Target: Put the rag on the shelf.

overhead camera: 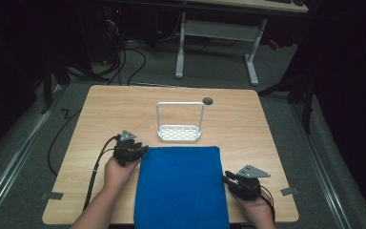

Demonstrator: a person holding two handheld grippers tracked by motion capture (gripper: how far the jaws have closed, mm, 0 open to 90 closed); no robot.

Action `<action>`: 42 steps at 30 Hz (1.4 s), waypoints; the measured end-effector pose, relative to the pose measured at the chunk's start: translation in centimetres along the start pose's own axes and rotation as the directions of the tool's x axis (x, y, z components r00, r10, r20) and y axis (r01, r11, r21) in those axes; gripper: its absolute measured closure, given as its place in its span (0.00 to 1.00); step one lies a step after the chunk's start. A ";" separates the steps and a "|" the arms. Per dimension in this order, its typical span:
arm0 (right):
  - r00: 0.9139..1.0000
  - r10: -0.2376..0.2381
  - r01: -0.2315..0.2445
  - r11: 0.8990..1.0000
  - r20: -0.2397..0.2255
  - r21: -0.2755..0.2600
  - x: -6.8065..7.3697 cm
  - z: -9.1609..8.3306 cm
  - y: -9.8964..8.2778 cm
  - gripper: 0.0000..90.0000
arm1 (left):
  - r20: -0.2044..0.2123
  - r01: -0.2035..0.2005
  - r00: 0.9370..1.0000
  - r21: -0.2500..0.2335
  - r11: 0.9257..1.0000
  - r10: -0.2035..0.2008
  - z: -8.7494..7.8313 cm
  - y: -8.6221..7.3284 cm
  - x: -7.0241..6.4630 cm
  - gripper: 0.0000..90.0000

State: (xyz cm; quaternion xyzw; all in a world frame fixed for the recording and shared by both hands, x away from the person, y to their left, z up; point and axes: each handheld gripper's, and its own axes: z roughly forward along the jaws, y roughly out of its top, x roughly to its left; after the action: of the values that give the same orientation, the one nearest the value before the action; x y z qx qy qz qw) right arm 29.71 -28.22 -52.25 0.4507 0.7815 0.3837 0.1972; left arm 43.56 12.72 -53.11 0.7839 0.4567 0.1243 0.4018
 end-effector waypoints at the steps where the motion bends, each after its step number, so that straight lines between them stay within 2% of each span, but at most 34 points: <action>1: 1.000 -0.003 0.003 1.000 0.000 0.002 0.1 0.0 0.0 0.80 | -0.010 -0.010 1.000 0.000 1.000 0.010 0.2 -0.1 -0.1 0.72; 3: 1.000 -0.005 0.005 1.000 0.000 0.001 0.1 0.0 0.0 0.80 | -0.009 -0.016 1.000 0.000 1.000 0.016 0.2 -0.1 -0.1 0.72; 4: 1.000 -0.005 0.005 1.000 0.000 0.001 0.1 0.0 0.0 0.80 | -0.011 -0.026 1.000 -0.002 1.000 0.026 0.2 -0.1 -0.2 0.72; 5: 1.000 -0.008 0.008 1.000 0.002 -0.002 0.0 0.1 0.0 0.79 | -0.021 -0.054 0.998 -0.006 0.999 0.053 0.3 -0.2 -0.5 0.74; 7: 1.000 -0.008 0.008 1.000 0.002 -0.003 0.0 0.1 0.0 0.78 | -0.028 -0.066 0.997 -0.007 0.998 0.066 0.3 -0.3 -0.7 0.75; 8: 1.000 -0.009 0.009 1.000 0.002 -0.007 0.0 0.1 0.0 0.76 | -0.035 -0.080 0.996 -0.008 0.997 0.080 0.3 -0.4 -0.8 0.77; 9: 1.000 0.007 -0.007 1.000 0.004 -0.020 -0.1 0.2 0.1 0.73 | -0.033 -0.095 0.995 -0.007 0.995 0.095 0.3 -0.5 -1.0 0.85; 12: 1.000 0.017 -0.016 0.999 0.017 -0.038 -0.2 0.2 0.5 0.71 | -0.022 -0.099 0.995 -0.009 0.995 0.099 0.3 -0.6 -1.1 0.91; 14: 0.999 0.029 -0.027 0.998 0.028 -0.058 -0.6 0.7 1.7 0.67 | -0.009 -0.102 0.995 -0.005 0.995 0.102 0.2 -0.6 -1.1 0.95; 16: 0.999 0.035 -0.033 0.998 0.034 -0.056 -0.6 0.9 2.0 0.66 | -0.005 -0.097 0.995 -0.005 0.995 0.097 0.2 -0.6 -1.0 0.95; 18: 0.998 0.036 -0.032 0.998 0.059 -0.055 -1.1 1.7 2.9 0.65 | 0.000 -0.094 0.996 -0.004 0.996 0.094 0.2 -0.6 -1.0 0.95; 20: 0.995 0.047 -0.043 0.998 0.090 -0.038 -2.1 3.5 4.4 0.63 | 0.001 -0.107 0.994 -0.004 0.994 0.107 0.2 -0.6 -1.1 0.96; 21: 0.995 0.047 -0.043 0.998 0.090 -0.038 -2.1 3.5 4.4 0.63 | 0.001 -0.107 0.994 -0.004 0.994 0.107 0.2 -0.6 -1.1 0.96; 23: 0.992 0.081 -0.081 0.997 0.102 0.002 -3.1 5.4 5.7 0.63 | -0.004 -0.115 0.993 -0.003 0.993 0.115 0.2 -0.6 -1.2 0.96; 24: 0.992 0.081 -0.081 0.997 0.102 0.002 -3.1 5.4 5.7 0.63 | -0.005 -0.116 0.993 -0.003 0.993 0.116 0.2 -0.6 -1.2 0.96; 25: 0.991 0.083 -0.087 0.996 0.108 0.027 -3.6 6.5 6.3 0.64 | -0.007 -0.118 0.993 -0.004 0.993 0.118 0.2 -0.6 -1.2 0.96; 28: 0.990 0.073 -0.079 0.996 0.119 0.050 -3.9 7.5 6.7 0.68 | -0.005 -0.124 0.992 -0.004 0.992 0.124 0.2 -0.6 -1.2 0.96; 32: 0.988 0.087 -0.097 0.993 0.127 0.072 -4.3 8.2 6.7 0.70 | -0.005 -0.131 0.991 -0.003 0.991 0.131 0.2 -0.6 -1.2 0.97; 34: 0.987 0.102 -0.114 0.990 0.126 0.088 -4.4 8.5 6.6 0.72 | 0.001 -0.121 0.993 -0.006 0.993 0.121 0.2 -0.6 -1.2 0.96; 36: 0.988 0.100 -0.111 0.990 0.120 0.086 -4.4 8.5 6.6 0.82 | 0.008 -0.107 0.994 -0.006 0.994 0.107 0.2 -0.6 -1.0 0.97; 37: 0.988 0.100 -0.111 0.990 0.120 0.086 -4.4 8.5 6.6 0.82 | 0.008 -0.107 0.994 -0.006 0.994 0.107 0.2 -0.6 -1.0 0.97; 39: 0.989 0.085 -0.095 0.992 0.121 0.084 -4.2 8.6 6.6 0.94 | 0.008 -0.111 0.994 -0.003 0.994 0.111 0.2 -0.6 -1.0 0.97; 41: 0.989 0.087 -0.097 0.992 0.116 0.085 -4.1 8.6 6.6 0.96 | 0.009 -0.108 0.994 -0.003 0.994 0.108 0.2 -0.6 -1.0 0.97; 42: 0.990 0.066 -0.077 0.994 0.124 0.082 -3.8 8.7 6.6 0.98 | 0.010 -0.101 0.995 -0.002 0.995 0.101 0.2 -0.6 -1.0 0.97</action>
State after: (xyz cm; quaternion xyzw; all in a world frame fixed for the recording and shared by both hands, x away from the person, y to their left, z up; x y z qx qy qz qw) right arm 40.97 -25.81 -52.73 0.5091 0.7674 0.3280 0.2106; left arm 42.77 11.99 -53.51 0.8063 0.4143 0.1406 0.3980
